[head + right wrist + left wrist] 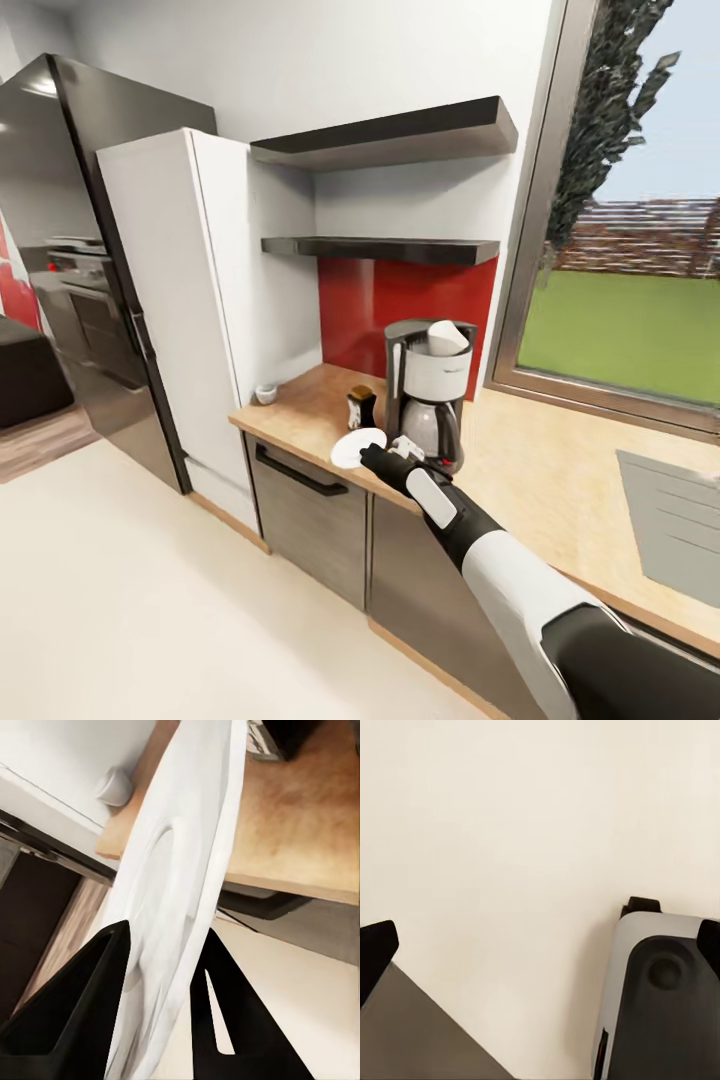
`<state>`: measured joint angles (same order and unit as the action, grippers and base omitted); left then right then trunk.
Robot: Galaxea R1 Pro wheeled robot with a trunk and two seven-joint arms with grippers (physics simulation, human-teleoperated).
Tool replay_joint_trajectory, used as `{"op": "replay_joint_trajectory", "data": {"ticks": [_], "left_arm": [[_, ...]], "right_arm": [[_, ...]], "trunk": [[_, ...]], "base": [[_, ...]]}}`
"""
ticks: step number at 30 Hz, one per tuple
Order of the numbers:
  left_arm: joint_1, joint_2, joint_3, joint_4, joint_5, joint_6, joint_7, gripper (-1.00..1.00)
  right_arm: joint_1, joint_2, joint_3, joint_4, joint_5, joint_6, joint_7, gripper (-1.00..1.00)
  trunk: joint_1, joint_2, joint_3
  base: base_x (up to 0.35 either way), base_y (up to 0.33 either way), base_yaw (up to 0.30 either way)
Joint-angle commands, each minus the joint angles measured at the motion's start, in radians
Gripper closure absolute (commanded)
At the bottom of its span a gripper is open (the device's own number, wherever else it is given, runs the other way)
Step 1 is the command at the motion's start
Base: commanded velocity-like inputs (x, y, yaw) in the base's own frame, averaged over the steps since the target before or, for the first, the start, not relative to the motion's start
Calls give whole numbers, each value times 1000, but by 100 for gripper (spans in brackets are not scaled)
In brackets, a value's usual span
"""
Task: Set up a coffee station on the kitchen countertop: keep the coffee maker on the countertop, move the bottle of coffee from the kitchen shelf to the counter next to the coffee maker, place a paper coffee filter on top of the coffee maker, put the saucer next to the coffee maker with the coffee cup on the saucer, and place the electric kettle next to the coffee maker.
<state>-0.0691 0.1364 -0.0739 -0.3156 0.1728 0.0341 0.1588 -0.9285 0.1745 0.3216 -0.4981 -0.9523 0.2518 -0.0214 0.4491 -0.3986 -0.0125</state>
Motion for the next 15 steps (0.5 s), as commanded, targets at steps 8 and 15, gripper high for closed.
{"op": "replay_joint_trajectory", "data": {"ticks": [8,15], "left_arm": [[0,2,-7,-2,10,3,7,-100],[0,2,-7,-2,10,-3,7,-100]], "right_arm": [[2,0,3,4,-5,-15,-2,100],[6,0,3,5,-5,-16,-3,100]], "trunk": [[1,-1,-1],[1,-1,-1]], "base": [[105,89,-39],[85,255,0]]}}
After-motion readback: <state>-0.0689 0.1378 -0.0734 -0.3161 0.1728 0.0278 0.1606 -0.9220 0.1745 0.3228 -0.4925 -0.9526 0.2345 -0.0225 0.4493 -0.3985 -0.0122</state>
